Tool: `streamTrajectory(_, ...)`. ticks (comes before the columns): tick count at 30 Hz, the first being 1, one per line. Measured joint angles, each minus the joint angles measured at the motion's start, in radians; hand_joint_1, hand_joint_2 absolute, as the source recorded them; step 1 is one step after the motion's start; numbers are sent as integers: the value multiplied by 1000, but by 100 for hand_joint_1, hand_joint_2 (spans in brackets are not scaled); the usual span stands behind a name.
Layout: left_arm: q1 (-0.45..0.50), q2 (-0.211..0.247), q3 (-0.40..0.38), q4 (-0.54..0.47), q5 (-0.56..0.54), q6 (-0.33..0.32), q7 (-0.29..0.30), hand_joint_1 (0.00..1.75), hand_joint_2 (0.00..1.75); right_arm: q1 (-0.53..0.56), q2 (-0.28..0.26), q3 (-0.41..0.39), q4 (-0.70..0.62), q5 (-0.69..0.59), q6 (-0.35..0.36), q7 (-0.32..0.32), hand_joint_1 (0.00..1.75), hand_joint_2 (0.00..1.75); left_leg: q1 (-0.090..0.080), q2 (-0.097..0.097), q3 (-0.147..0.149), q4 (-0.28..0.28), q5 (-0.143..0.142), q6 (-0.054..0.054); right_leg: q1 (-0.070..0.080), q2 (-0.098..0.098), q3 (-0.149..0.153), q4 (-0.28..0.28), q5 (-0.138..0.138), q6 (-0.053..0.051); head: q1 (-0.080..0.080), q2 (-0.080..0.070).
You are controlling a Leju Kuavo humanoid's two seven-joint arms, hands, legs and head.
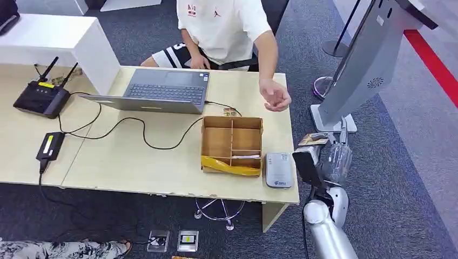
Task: Pass the card to the sensor for recognition and then transmit it.
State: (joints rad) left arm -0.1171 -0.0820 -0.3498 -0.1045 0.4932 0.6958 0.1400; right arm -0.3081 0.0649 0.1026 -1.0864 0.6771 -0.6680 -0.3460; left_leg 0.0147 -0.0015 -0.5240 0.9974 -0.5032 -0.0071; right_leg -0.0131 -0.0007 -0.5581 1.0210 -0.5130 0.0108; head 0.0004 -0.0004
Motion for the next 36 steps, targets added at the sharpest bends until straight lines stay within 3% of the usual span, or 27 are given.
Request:
streamTrajectory(27,0,0,2,0,-2,-3,0,0,175,0,0,0,0,8,3,1,175,175,0,0,0,0,0,0,0,0,0,0,0,0,0,0)
streamTrajectory(28,2,0,2,0,-12,-19,-2,0,175,-9,2,3,1,50,19,24,175,175,0,0,-5,-1,0,0,0,-1,2,2,0,0,0,0)
streamTrajectory(29,3,1,2,-5,-21,-41,-4,0,175,-50,11,19,11,147,49,88,175,175,0,0,-7,-1,1,-1,-1,-1,-1,4,1,-1,2,0)
streamTrajectory(30,6,6,2,-11,-25,-61,-4,0,175,-120,30,50,38,269,77,175,175,175,-2,6,-25,-1,1,-2,-2,4,-5,6,4,-3,1,0)
streamTrajectory(32,2,21,2,-25,-24,-93,-4,0,175,-319,98,156,134,449,93,298,175,175,-3,19,-25,0,2,-3,-3,17,-17,9,6,-4,0,0)
streamTrajectory(36,-4,31,2,-42,-24,-95,-4,0,175,-486,174,269,258,444,73,313,175,175,2,-7,-10,1,11,-7,1,-8,-15,9,4,-7,-3,0)
